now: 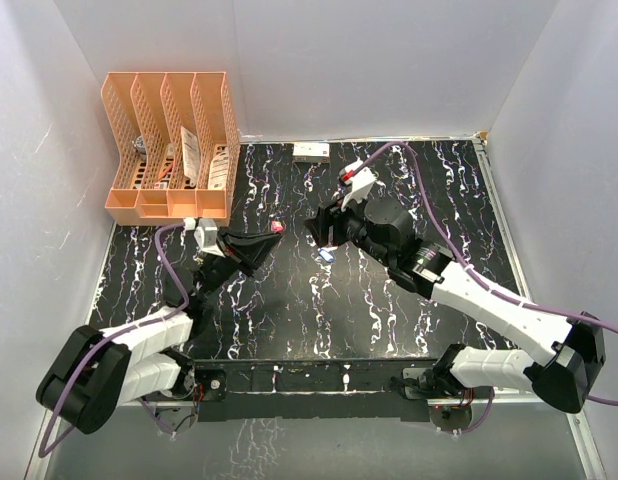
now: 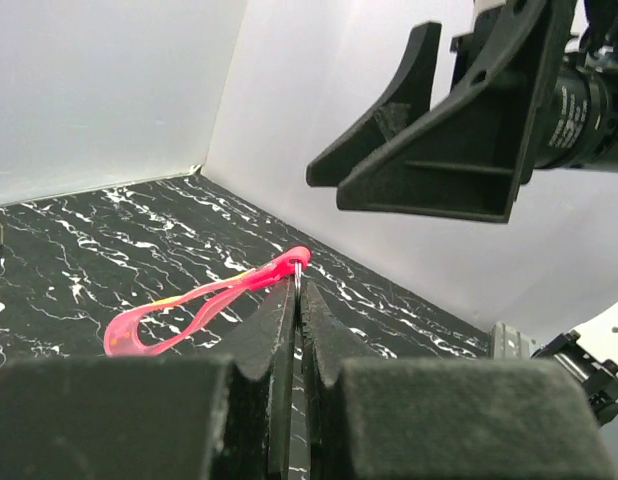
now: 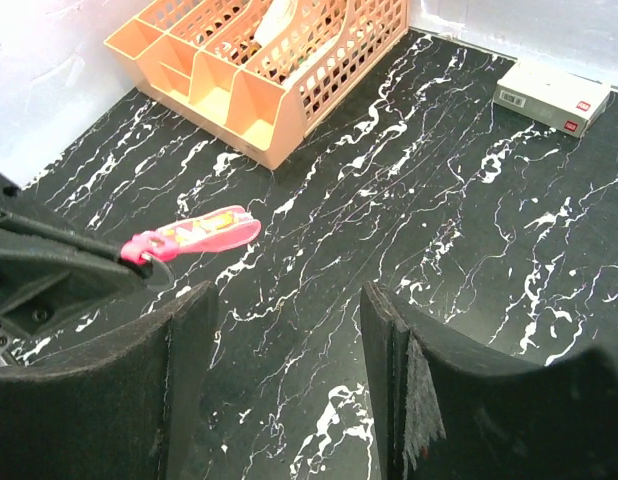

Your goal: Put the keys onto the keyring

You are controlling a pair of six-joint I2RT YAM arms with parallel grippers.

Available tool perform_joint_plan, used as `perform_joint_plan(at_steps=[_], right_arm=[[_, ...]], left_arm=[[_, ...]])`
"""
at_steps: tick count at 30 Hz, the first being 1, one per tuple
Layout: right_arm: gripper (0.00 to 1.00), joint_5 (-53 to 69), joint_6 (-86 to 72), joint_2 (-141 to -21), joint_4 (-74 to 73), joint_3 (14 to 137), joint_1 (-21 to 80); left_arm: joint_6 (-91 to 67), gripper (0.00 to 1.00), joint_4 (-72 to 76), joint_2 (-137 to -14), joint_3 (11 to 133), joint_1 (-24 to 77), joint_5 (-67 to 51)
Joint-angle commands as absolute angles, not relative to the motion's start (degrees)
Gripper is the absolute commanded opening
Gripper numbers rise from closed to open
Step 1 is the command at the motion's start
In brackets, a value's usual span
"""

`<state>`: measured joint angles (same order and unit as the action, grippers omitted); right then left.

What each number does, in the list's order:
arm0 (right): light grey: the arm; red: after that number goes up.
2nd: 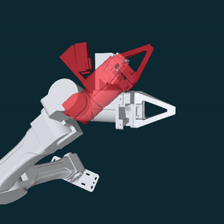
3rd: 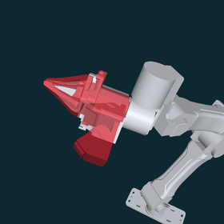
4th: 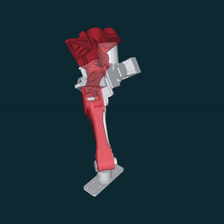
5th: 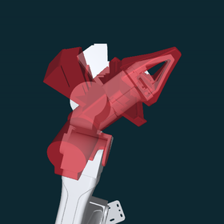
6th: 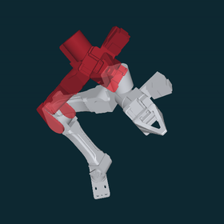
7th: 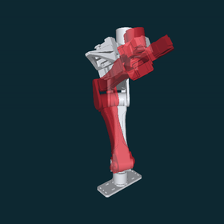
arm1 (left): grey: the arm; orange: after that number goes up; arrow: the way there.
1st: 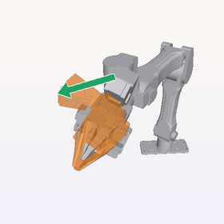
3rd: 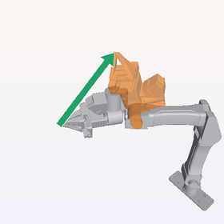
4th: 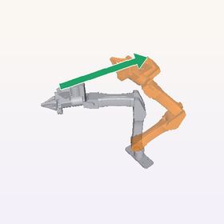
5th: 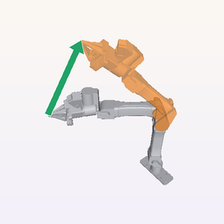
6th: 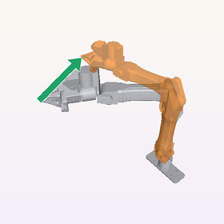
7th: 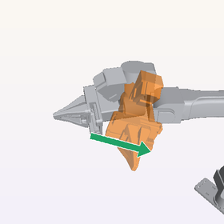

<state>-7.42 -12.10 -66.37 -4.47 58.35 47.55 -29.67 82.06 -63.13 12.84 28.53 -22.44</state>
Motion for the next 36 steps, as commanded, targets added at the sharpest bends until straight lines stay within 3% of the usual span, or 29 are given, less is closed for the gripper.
perform_joint_plan(at_steps=[1, 5, 12, 19, 36], right_arm=[[0.58, -7.20, -12.13, -63.55, -2.52, 57.48, 47.18], [0.59, -9.64, -12.57, -63.05, -4.13, 56.02, 46.30], [0.59, -8.62, -17.78, -68.64, -11.67, 56.61, 39.55], [0.58, -6.14, -17.49, -79.28, -10.80, 57.26, 38.96], [0.41, -5.93, -8.53, -97.98, 2.32, 60.02, 38.96]], left_arm=[[-37.34, 0.00, 92.91, -66.08, 15.50, 24.90, -28.29], [-44.73, 0.00, 102.29, -72.16, 16.16, 21.27, -31.13], [-47.33, 0.00, 102.44, -75.67, 19.98, 19.02, -37.45], [-50.60, 0.00, 102.39, -74.87, 21.00, 15.83, -39.78], [-56.69, 0.00, 102.40, -75.70, 20.83, 12.51, -41.26]])
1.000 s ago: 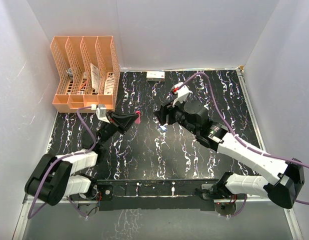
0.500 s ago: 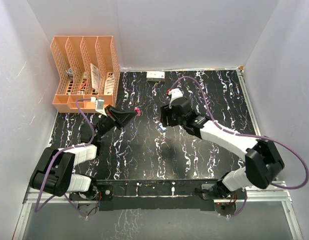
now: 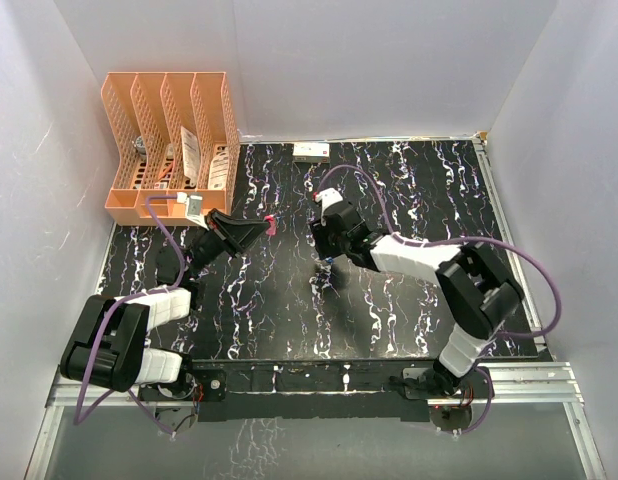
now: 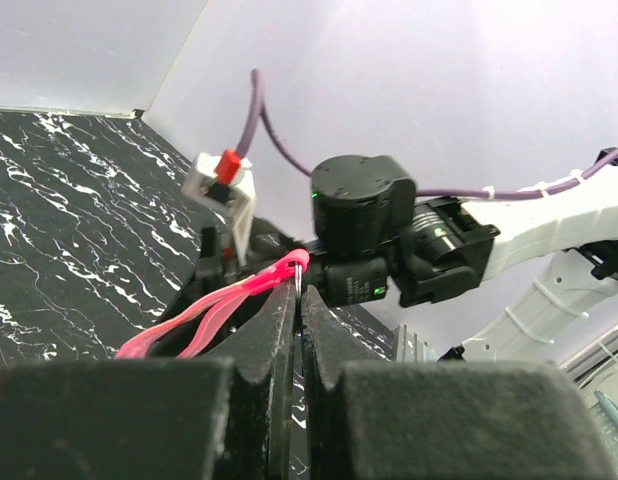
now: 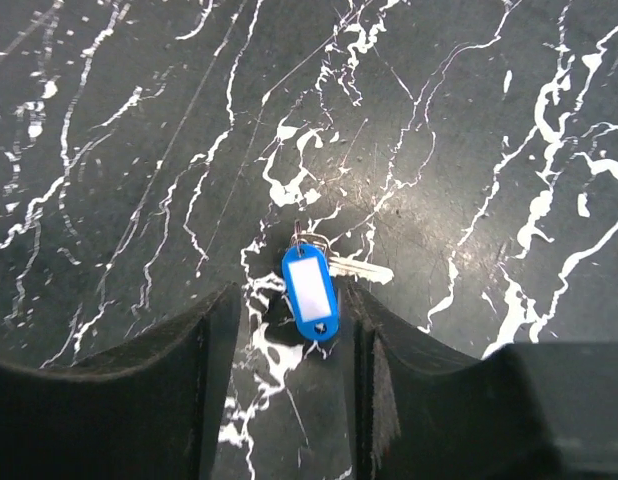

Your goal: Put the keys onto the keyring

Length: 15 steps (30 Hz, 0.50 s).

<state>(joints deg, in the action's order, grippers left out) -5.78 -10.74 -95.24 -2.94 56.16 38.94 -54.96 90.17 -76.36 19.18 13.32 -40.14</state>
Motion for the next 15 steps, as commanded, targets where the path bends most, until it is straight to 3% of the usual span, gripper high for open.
perform_joint_plan(at_steps=[1, 15], right_arm=[[0.40, -6.12, -8.43, -98.79, 2.97, 60.23, 38.95], [0.34, -7.96, -7.27, -105.77, 3.34, 64.40, 38.41]], left_arm=[[-56.91, 0.00, 102.39, -75.66, 20.91, 12.39, -41.41], [-57.39, 0.00, 102.39, -76.14, 20.57, 10.96, -42.15]])
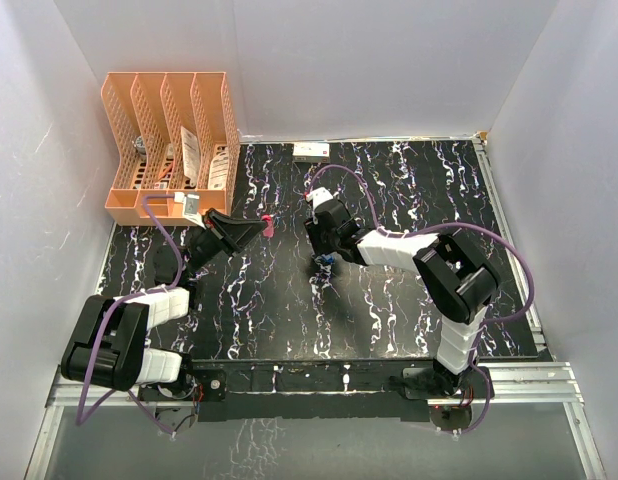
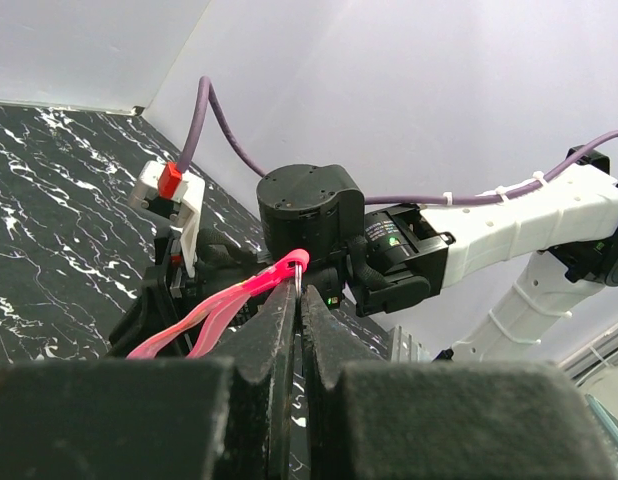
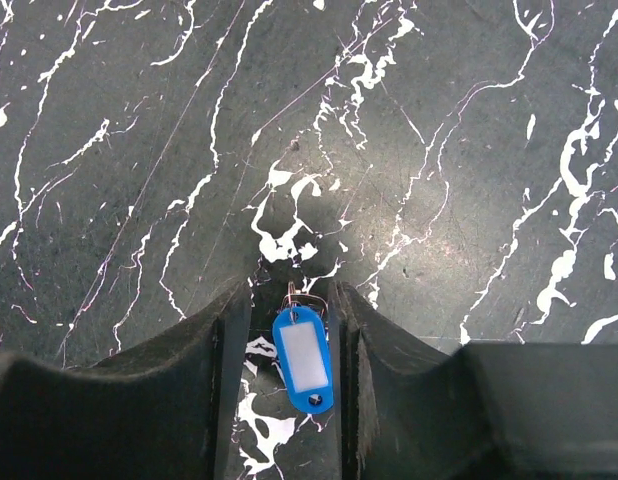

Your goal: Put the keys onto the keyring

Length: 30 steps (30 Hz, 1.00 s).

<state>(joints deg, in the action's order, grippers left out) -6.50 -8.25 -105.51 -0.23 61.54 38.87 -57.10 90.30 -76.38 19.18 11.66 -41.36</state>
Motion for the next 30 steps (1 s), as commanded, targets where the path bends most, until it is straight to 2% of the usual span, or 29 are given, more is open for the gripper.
perform_joint_plan(at_steps=[1, 30], right_arm=[[0.34, -7.96, -7.31, -105.88, 3.34, 64.42, 38.39], [0.28, -6.44, -8.06, -107.03, 2.29, 63.50, 37.78]], left_arm=[[-57.44, 0.00, 102.41, -76.26, 20.61, 10.94, -42.21], [-57.66, 0.00, 102.39, -77.69, 20.48, 9.93, -42.77]])
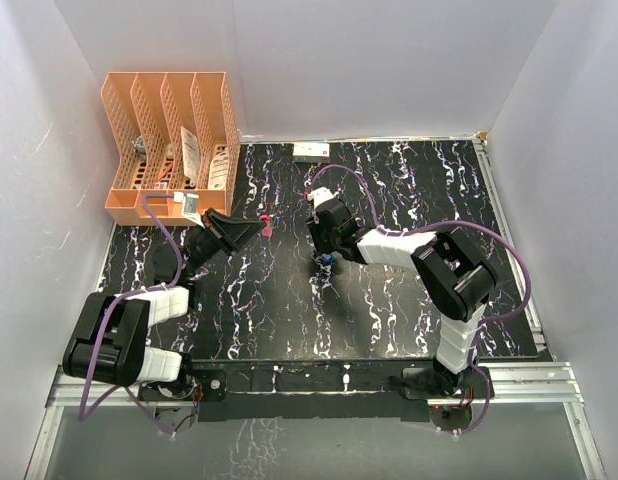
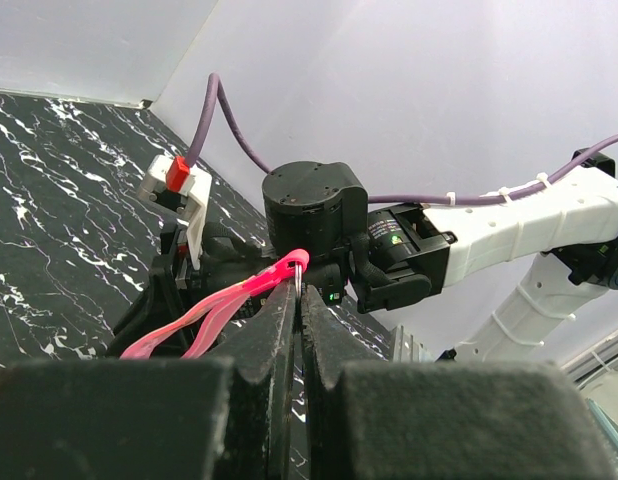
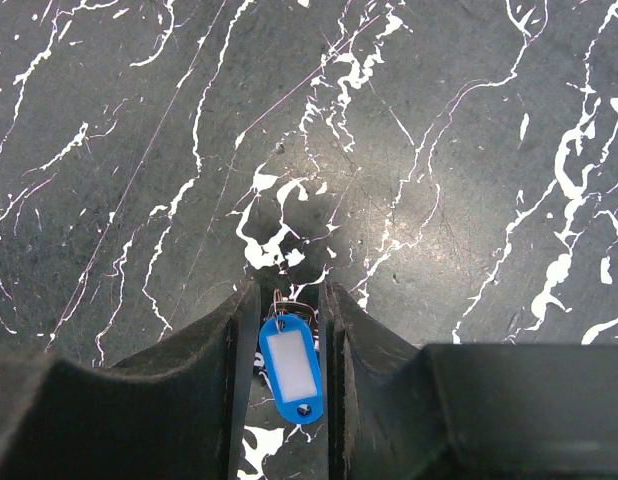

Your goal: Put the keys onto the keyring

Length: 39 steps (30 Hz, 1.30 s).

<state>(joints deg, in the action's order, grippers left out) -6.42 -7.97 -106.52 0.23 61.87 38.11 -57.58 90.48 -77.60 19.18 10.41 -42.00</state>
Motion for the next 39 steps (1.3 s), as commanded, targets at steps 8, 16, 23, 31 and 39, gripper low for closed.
perform_joint_plan(at_steps=[8, 16, 23, 31, 39], right_arm=[[0.24, -6.29, -8.26, -107.22, 2.38, 63.03, 37.72], [0.21, -5.62, -8.42, -107.55, 2.30, 62.85, 37.62], [0.15, -5.47, -8.58, -107.43, 2.50, 62.48, 37.53], [0.01, -5.41, -8.65, -106.92, 2.59, 62.41, 37.42], [0.00, -3.53, -6.44, -96.85, 3.05, 59.02, 37.41]], left_arm=[[-57.74, 0.00, 102.44, -78.04, 20.65, 9.84, -42.86], [-57.75, 0.00, 102.44, -78.13, 20.76, 9.76, -42.93], [-57.82, 0.00, 102.39, -78.13, 20.72, 9.66, -43.06], [-57.83, 0.00, 102.39, -78.13, 20.65, 9.58, -43.24], [-58.42, 0.00, 102.41, -78.13, 21.38, 9.27, -43.40]])
